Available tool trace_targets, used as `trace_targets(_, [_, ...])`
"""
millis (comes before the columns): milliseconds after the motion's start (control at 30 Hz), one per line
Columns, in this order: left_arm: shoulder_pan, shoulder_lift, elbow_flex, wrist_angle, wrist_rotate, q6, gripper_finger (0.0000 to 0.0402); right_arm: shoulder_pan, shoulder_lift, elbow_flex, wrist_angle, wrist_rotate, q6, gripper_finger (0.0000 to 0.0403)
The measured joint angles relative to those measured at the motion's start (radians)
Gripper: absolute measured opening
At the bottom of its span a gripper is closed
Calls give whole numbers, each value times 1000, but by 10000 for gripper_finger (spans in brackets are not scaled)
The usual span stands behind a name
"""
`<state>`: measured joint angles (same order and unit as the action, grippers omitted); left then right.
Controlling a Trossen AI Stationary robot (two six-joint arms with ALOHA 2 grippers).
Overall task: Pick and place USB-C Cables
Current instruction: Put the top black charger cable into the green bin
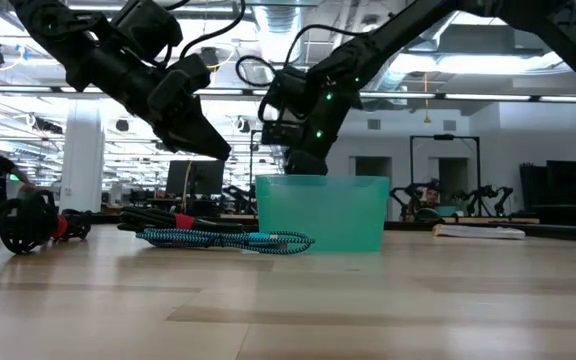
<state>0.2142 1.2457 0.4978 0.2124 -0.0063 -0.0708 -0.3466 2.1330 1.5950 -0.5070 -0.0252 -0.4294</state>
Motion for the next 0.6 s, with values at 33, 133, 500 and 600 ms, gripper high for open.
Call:
trace_targets(33, [0,0,0,-1,0,0,151,0,-1,2,-16,-3,-1,281])
trace_targets(133, [0,0,-1,-4,0,0,151,-3,-5,7,-13,-25,-5,281])
trace_targets(500, [0,0,-1,-9,-3,-7,151,-2,-7,26,-70,-30,-46,281])
trace_targets(600, [0,0,-1,-16,-6,-25,151,12,-8,51,-70,-31,8,281])
